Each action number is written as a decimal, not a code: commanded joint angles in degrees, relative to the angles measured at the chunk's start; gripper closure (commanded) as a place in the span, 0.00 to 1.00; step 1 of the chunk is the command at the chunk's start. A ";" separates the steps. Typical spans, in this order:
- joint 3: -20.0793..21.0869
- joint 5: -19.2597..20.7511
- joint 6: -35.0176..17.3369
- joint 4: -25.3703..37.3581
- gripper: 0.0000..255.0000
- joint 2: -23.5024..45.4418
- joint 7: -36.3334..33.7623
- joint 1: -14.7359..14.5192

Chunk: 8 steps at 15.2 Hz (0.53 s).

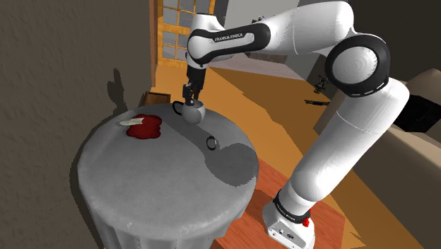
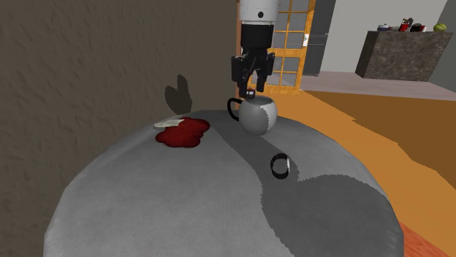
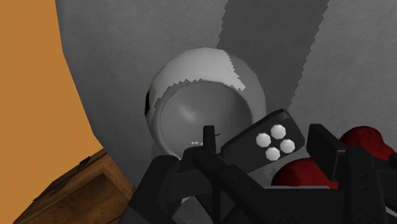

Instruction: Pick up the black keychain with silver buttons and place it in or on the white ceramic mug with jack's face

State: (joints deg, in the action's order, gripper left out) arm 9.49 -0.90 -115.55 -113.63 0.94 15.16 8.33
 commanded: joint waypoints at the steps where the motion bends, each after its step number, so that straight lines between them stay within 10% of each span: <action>1: 0.00 0.12 -1.49 -0.81 1.00 0.66 -0.03 0.00; 8: 0.00 0.16 -2.20 -1.29 1.00 0.88 -0.05 -0.01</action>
State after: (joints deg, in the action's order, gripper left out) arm 9.49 -0.74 -117.73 -114.92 1.81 15.12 8.32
